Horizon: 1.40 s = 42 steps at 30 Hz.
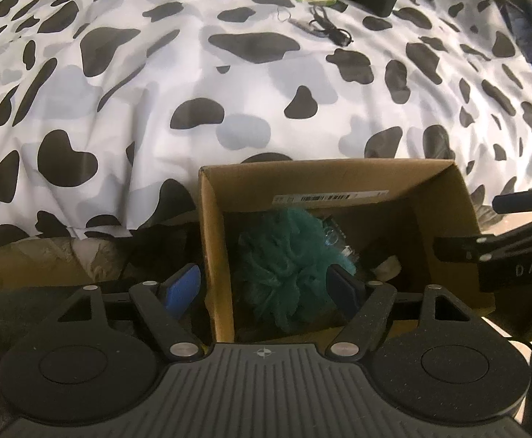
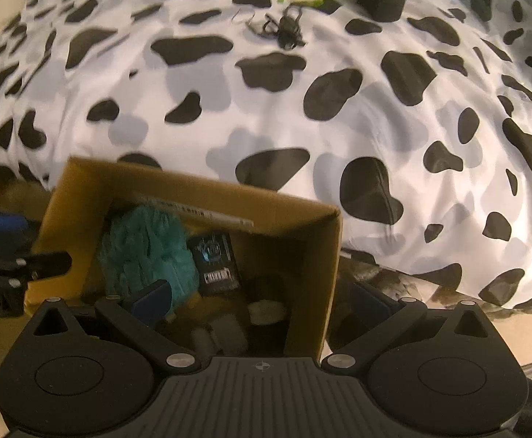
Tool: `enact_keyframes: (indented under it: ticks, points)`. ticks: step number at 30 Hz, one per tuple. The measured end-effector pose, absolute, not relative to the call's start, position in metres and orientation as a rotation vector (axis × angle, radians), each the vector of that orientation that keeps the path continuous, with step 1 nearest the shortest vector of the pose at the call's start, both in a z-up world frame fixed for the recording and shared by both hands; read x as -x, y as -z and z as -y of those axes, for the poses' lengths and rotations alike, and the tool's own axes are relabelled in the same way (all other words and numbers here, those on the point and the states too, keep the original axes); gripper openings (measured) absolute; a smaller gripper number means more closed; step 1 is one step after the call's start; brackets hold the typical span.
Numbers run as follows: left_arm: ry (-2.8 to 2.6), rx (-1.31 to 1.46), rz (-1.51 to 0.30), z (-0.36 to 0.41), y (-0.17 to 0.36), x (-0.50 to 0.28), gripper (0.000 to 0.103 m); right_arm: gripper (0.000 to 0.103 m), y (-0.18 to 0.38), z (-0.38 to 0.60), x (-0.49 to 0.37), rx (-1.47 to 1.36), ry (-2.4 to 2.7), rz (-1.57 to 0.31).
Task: Organize soft objects
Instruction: 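Move both tools back over the bed toward the grey cable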
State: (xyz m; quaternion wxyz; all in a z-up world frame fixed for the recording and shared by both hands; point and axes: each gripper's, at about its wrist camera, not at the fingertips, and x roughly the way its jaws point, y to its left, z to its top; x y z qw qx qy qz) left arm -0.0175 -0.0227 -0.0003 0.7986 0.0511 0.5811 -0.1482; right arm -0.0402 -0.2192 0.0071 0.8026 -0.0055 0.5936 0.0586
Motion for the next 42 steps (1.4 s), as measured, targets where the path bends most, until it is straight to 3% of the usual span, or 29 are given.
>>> enact_keyframes:
  ticks: [17, 42]
  points:
    - [0.335, -0.151, -1.215, 0.041, -0.005, 0.016, 0.075, 0.103, -0.008, 0.225, 0.034, 0.006, -0.088, -1.238]
    - [0.391, -0.108, -1.016, 0.056, -0.026, -0.012, 0.075, 0.103, -0.036, 0.239, 0.020, 0.036, -0.033, -0.911]
